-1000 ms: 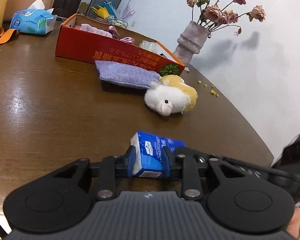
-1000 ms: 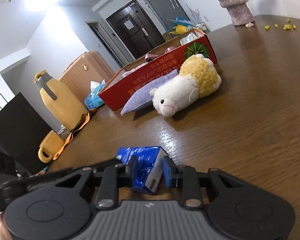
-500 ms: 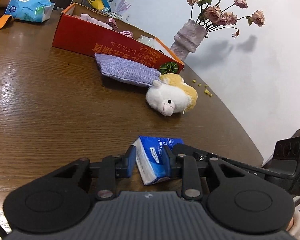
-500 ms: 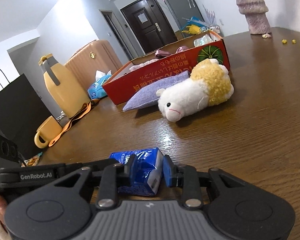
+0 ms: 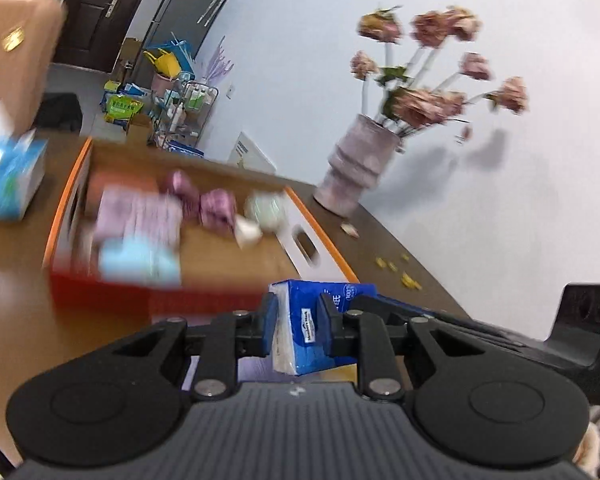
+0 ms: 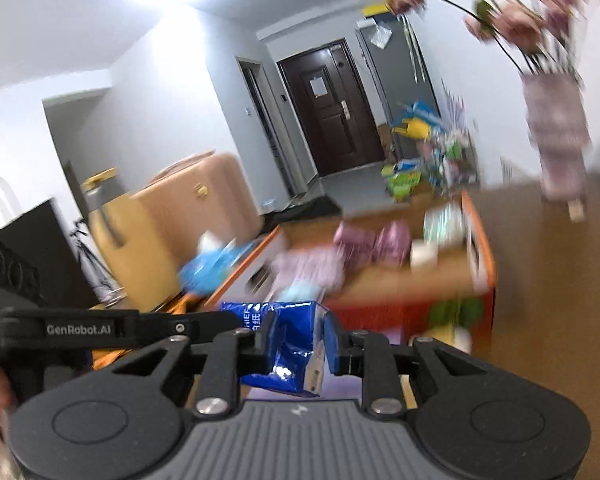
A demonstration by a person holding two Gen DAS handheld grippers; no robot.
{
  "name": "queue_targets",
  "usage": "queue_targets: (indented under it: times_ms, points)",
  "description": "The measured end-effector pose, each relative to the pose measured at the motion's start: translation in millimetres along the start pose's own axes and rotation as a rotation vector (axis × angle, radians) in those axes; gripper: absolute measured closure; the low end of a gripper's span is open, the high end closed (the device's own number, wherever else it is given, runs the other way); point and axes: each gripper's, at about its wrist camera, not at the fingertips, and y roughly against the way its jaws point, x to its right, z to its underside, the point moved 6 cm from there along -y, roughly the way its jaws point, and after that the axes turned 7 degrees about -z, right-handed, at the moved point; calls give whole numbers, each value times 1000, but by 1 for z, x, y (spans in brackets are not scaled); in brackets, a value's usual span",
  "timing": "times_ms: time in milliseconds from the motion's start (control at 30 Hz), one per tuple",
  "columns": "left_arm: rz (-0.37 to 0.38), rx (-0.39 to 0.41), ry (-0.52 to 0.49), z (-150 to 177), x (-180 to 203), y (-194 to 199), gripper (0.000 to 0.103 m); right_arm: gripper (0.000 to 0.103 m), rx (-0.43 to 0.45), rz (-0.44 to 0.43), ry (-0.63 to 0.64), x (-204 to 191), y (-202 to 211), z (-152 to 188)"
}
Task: Organize soft objects
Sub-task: 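Lift the blue carton and carry it over the red box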
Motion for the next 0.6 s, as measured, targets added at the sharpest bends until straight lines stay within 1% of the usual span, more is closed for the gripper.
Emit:
queue_targets:
  times_ms: [67, 100, 133, 167, 233, 267, 300, 333, 400, 500, 567, 600]
  points:
    - [-33, -75, 32, -34, -16, -48, 81, 80, -63, 22, -53, 28, -45, -27]
    - [-60, -118, 76, -47, -27, -74, 81, 80, -111, 22, -86, 46, -72, -38]
    - [-84, -144, 99, -55, -36, -93, 81, 80, -142, 23, -124, 60, -92, -45]
    - [-110, -160, 90, -62, -40, -112, 81, 80, -167, 32, -167, 76, -113, -48]
    - [-187, -199, 73, -67, -51, -148, 81, 82, -229, 71, -183, 94, -151, -51]
    - [-221, -217, 70, -67, -55, -161, 81, 82, -253, 95, -174, 99, -166, -49]
    - [-251, -216, 62, -68, -59, -173, 81, 82, -274, 119, -155, 102, -180, -48]
    - [-276, -215, 53, -67, -62, -181, 81, 82, -297, 130, -147, 103, -191, -46]
    - [-309, -210, 33, -65, -66, -188, 81, 82, -315, 143, -148, 107, -202, -41]
    - [-282, -203, 12, -63, -65, -185, 79, 82, -334, 166, -154, 110, -205, -39]
    - [-273, -195, -11, -65, -63, -181, 77, 79, -357, 181, -139, 112, -209, -39]
    - [-269, -191, -27, -65, -60, -178, 73, 78, -366, 187, -137, 111, -209, -39]
